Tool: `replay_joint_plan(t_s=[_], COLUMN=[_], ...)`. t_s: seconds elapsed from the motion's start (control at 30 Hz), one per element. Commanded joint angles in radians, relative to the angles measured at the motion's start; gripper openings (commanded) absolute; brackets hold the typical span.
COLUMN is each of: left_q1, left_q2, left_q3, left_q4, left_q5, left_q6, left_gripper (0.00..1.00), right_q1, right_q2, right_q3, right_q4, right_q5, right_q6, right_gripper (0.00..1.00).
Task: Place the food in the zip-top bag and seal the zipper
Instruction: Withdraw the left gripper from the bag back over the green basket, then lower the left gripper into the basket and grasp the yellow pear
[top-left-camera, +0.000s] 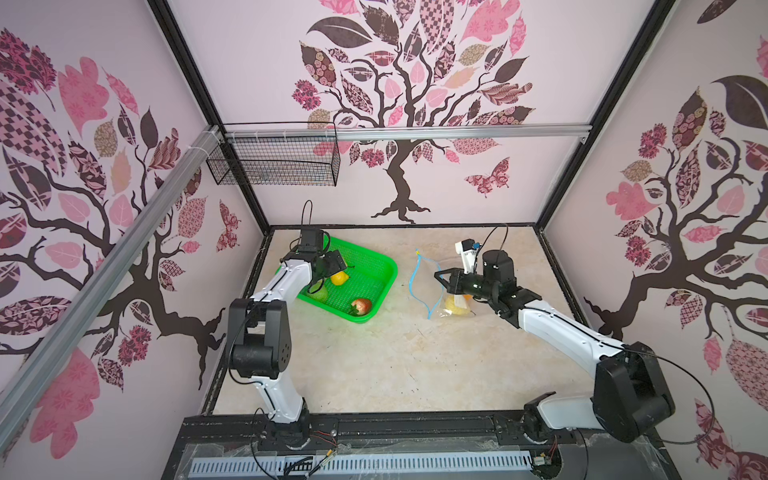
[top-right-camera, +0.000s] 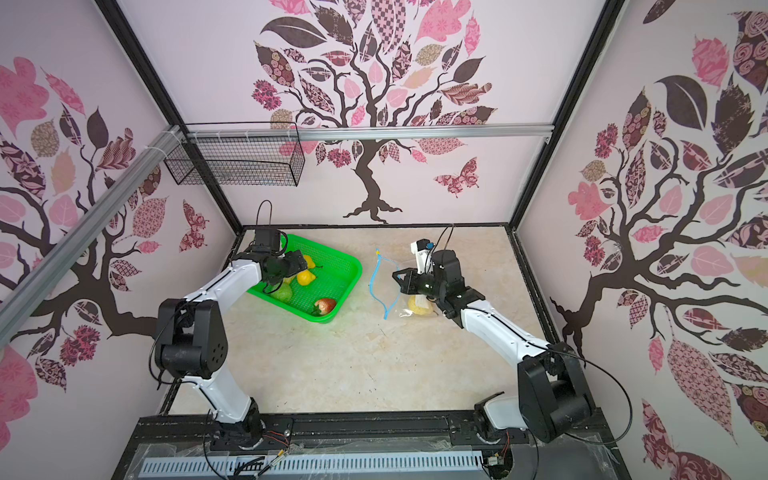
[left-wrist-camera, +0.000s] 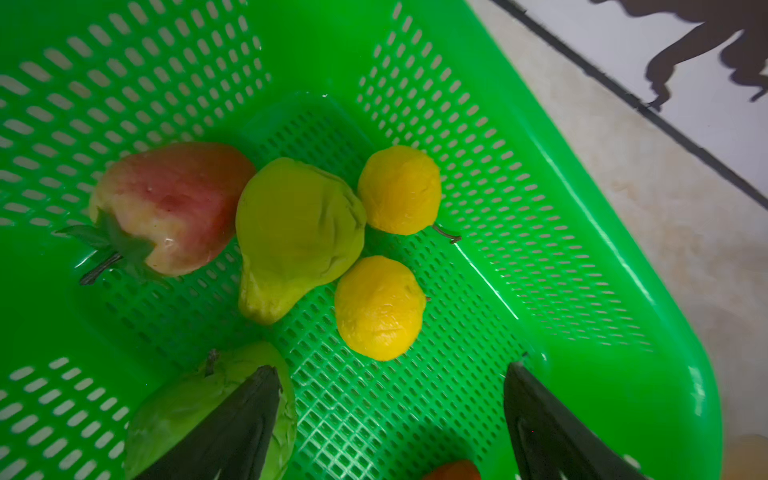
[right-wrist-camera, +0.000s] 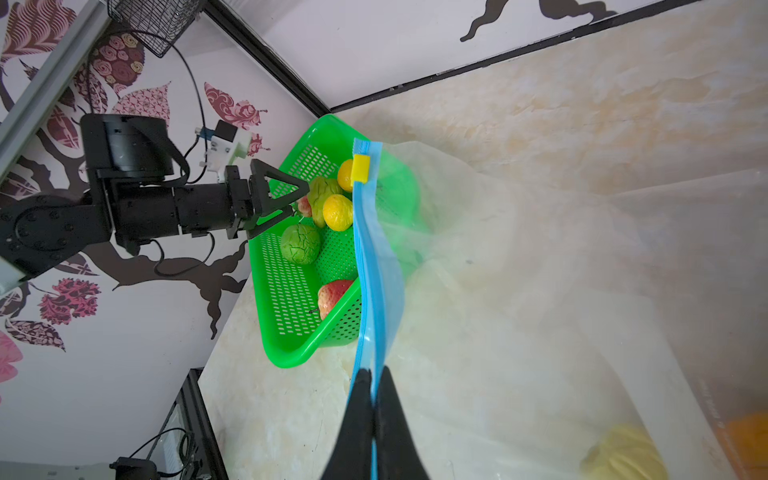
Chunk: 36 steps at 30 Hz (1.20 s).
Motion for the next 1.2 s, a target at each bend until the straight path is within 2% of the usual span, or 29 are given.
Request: replay_joint_plan(t_s=[0.0, 0.2, 0.43, 0.67, 0.9, 1.0, 1.17], left_q1=[-0.006, -0.007, -0.024, -0.108, -0.189, -0.188, -0.181], left_q2=[0.04, 0.131, 0.18, 0.171, 0.088, 0.054, 0.071], left_q3=[0.09, 0.136, 0.141, 0.118, 0.03, 0.029, 0.126], left_q4=[0.0, -0.005, 0.013, 0.013, 0.018, -0.016, -0.122], left_q5=[-0.035, -0.036, 0.08, 0.095, 0.12, 0.069, -0.079], left_q6=[0.043, 0.064, 0.061, 0.057, -0.02, 0.003, 0.15], left_gripper=[0.87, 0.87, 0.85, 0.85, 0.85, 0.85, 0.86], right_q1=[0.002, 0.002, 0.002, 0.002, 0.002, 0.002, 0.002], right_q2=[-0.031, -0.039, -0.036, -0.034, -0.034, -0.034, -0.033], right_q3=[0.017, 0.02, 0.026, 0.023, 0.023, 0.023, 0.022], right_q4=[-0.026, -0.037, -0.041, -0.041, -0.04, -0.041, -0.037], right_q5=[0.002, 0.011, 0.011, 0.011, 0.008, 0.007, 0.009], right_q6=[-0.036, -0.048, -0.052, -0.051, -0.051, -0.05, -0.047], right_gripper=[0.0, 0.0, 0.0, 0.0, 0.0, 0.0, 0.0])
